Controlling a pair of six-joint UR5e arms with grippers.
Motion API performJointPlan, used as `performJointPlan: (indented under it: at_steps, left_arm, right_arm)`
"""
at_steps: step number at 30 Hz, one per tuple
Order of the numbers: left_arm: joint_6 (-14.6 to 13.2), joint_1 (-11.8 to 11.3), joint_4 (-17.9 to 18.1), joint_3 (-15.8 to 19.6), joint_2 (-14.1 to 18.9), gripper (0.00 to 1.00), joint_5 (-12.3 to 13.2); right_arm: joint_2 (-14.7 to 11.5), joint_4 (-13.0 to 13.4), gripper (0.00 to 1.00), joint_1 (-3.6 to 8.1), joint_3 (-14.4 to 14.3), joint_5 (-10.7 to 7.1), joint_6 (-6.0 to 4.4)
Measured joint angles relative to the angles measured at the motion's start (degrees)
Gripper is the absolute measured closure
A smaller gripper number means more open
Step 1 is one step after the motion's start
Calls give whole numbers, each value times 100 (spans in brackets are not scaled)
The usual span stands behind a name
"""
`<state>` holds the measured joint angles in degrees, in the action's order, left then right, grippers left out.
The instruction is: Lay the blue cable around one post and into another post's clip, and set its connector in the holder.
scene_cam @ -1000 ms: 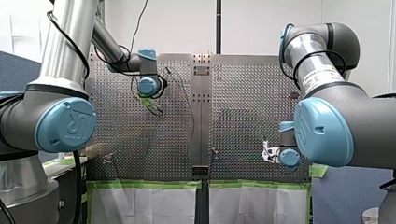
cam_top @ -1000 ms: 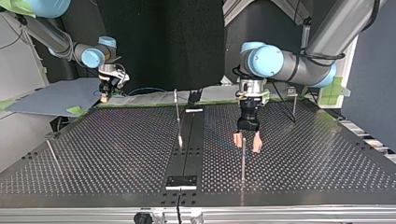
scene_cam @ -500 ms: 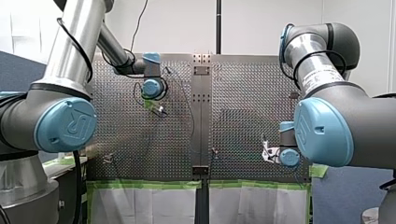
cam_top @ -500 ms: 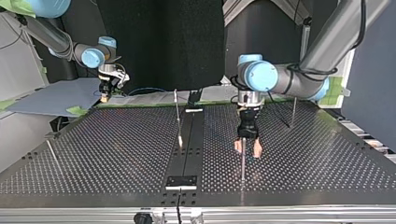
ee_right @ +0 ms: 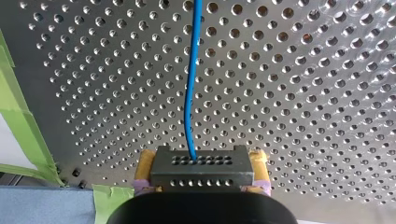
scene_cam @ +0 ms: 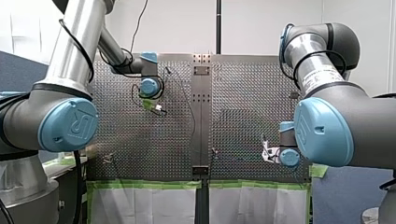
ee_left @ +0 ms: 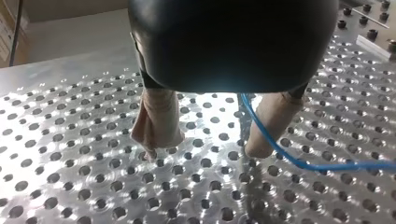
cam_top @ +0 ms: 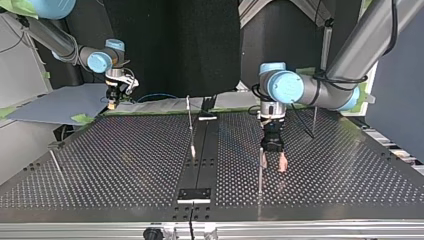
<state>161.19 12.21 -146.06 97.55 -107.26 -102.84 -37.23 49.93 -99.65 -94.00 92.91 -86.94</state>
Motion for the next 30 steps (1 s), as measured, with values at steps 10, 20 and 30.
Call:
performJointPlan:
  at_steps: [10, 20, 30]
  left_arm:
    - [25, -135, 8, -29, -6, 2, 191]
    - [7, -218, -70, -100, -7, 2, 367]
    - [-97, -205, -185, -123, -8, 2, 388]
  right_arm:
    - [0, -9, 100, -5, -1, 0, 0]
    - [0, -32, 100, -14, 1, 3, 0]
    - [-93, -134, 100, 8, -6, 122, -3]
